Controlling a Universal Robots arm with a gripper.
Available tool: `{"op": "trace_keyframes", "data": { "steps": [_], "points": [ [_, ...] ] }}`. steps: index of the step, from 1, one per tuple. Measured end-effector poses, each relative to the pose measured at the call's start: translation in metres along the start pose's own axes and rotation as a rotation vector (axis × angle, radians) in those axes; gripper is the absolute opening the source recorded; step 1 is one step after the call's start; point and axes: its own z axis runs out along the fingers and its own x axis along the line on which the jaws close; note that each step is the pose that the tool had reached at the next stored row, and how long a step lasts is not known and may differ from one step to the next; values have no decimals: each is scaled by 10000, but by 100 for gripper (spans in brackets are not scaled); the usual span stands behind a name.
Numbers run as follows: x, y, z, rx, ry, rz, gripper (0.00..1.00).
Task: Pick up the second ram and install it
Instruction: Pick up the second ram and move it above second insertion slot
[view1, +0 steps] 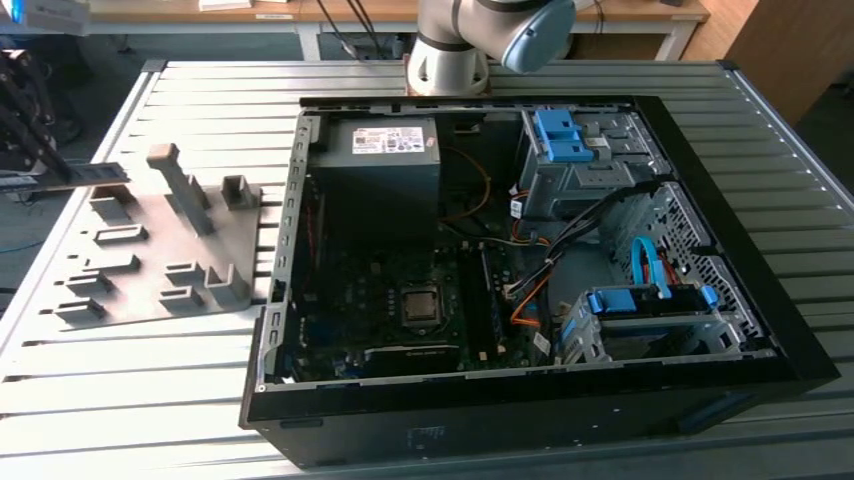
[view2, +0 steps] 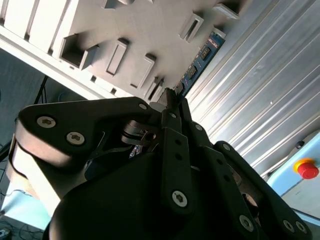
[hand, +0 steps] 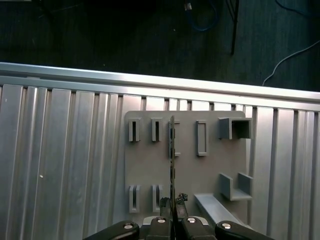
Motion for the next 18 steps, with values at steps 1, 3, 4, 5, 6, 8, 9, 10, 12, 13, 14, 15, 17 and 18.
{"op": "trace_keyframes", "data": {
  "steps": [1,3,4,5,6,8,9,10,12,13,14,15,17,18],
  "points": [
    [-1,0,-15,1,0,0,14],
    [-3,1,-48,1,-2,0,14],
    [-5,1,-63,1,-1,0,14],
    [-6,2,-78,1,-3,0,14],
    [-7,2,-93,1,-3,0,14],
    [-9,3,-125,1,-4,0,14],
    [-11,3,-145,1,-4,0,14],
    [-12,4,-167,0,-4,0,14],
    [-16,5,-213,1,-4,0,14],
    [-17,5,-238,0,-4,0,14],
    [-19,6,-259,1,-5,0,14],
    [-21,6,-278,1,-5,0,14],
    [-23,7,-314,2,-7,0,14],
    [-25,8,-331,1,-7,0,14]
  ]
}}
